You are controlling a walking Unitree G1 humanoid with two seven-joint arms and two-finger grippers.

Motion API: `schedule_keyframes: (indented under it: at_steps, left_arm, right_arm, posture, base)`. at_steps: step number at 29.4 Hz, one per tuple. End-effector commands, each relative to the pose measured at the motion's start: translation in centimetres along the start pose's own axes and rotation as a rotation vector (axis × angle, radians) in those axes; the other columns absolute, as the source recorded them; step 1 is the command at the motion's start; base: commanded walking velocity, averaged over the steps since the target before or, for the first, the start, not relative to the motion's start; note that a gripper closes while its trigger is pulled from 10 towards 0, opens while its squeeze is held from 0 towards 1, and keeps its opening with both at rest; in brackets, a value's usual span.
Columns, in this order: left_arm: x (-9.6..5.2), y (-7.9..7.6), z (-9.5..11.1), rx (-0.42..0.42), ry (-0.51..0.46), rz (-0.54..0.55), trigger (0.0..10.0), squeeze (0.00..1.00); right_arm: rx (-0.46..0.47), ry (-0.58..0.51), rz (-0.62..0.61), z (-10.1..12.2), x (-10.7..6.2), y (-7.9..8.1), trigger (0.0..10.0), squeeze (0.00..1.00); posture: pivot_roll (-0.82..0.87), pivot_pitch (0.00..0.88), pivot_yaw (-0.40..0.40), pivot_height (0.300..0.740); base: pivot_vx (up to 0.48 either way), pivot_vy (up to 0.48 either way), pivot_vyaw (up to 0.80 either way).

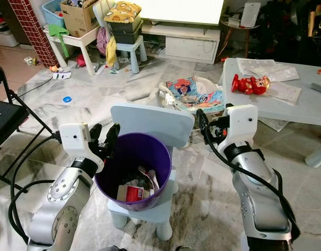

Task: Picking trash to rubbish bin

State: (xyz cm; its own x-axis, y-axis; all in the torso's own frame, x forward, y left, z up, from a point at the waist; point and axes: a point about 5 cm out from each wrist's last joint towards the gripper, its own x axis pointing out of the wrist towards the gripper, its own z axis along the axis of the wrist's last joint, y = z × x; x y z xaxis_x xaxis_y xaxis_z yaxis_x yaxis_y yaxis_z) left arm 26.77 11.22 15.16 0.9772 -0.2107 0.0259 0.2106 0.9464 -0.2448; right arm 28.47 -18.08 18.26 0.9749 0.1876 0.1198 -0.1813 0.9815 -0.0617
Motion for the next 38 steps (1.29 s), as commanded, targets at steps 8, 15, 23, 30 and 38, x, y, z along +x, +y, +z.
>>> schedule_keyframes:
  at_steps: [8, 15, 23, 30, 38]
  left_arm:
    - [-0.05, 0.05, -0.35, -0.021, 0.009, 0.015, 10.0, 0.00]
    - [-0.04, 0.15, -0.41, -0.018, 0.014, 0.020, 10.0, 0.00]
    - [0.00, 0.24, -0.40, -0.021, 0.014, 0.021, 10.0, 0.00]
    - [0.03, 0.23, -0.41, -0.019, 0.014, 0.019, 10.0, 0.00]
    - [0.11, 0.27, -0.45, -0.017, 0.014, 0.020, 10.0, 0.00]
  right_arm:
    - [-0.007, -0.003, 0.010, 0.30, 0.02, 0.06, 10.0, 0.00]
    - [-0.007, -0.002, 0.010, 0.30, 0.03, 0.08, 10.0, 0.00]
    - [-0.007, -0.004, 0.010, 0.30, 0.14, 0.12, 10.0, 0.00]
    - [-0.007, -0.005, 0.009, 0.32, 0.21, 0.09, 10.0, 0.00]
    - [-0.007, -0.008, 0.008, 0.36, 0.29, 0.11, 10.0, 0.00]
  posture:
    - [-0.01, 0.096, -0.013, 0.740]
    - [-0.01, 0.098, -0.013, 0.740]
    - [-0.01, 0.098, -0.012, 0.740]
    - [-0.01, 0.097, -0.012, 0.740]
    - [-0.01, 0.094, -0.012, 0.740]
  base:
    - [0.000, 0.371, 0.00]
    - [0.000, 0.374, 0.00]
    - [0.000, 0.418, 0.00]
    - [0.000, 0.473, 0.00]
    - [0.000, 0.476, 0.00]
